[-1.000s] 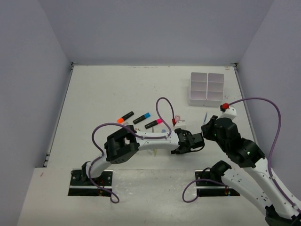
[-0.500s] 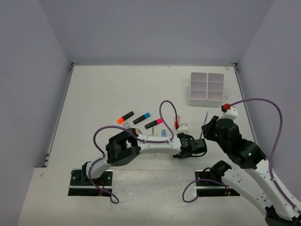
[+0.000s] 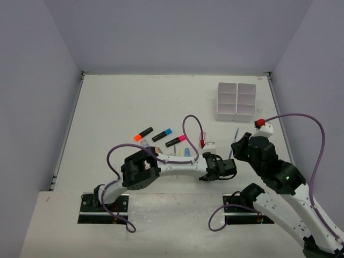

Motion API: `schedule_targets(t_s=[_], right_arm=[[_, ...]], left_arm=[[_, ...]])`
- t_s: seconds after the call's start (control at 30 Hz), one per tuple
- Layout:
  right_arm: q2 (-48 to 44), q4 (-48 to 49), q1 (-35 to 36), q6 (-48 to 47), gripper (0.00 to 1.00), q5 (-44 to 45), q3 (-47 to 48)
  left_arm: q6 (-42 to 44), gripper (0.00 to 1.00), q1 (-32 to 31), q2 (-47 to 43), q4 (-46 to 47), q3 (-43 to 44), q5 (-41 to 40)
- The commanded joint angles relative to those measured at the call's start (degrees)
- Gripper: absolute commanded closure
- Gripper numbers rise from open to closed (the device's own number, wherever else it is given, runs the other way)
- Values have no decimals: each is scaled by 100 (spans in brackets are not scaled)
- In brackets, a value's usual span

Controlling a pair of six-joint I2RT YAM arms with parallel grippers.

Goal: Sort the stationery into containers
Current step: Move the pen cap to the center of the board.

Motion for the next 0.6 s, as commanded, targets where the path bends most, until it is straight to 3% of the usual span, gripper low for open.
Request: schedule_targets(t_s=[0.0,0.07,0.23,0.43,0.57], right_arm=[[-52,-27,-15,-57,100,29,223],[-66,-37,-15,-64,100,31,223],[-129,-114,-9,-89,100,48,245],[-157,-130,-15,-124,100,46,319],[-118,-114,-14,-164,100,32,319]], left_arm=[[270,93,-54,288,2,-351,139],[554,97,-54,170,234,-557,107],[2609,100,-47,-391,1312,-1510,-373],[4698,100,-10,-814,1913,-2216,-915],[5553,100,-19,-1167,2564,-2755,-299]])
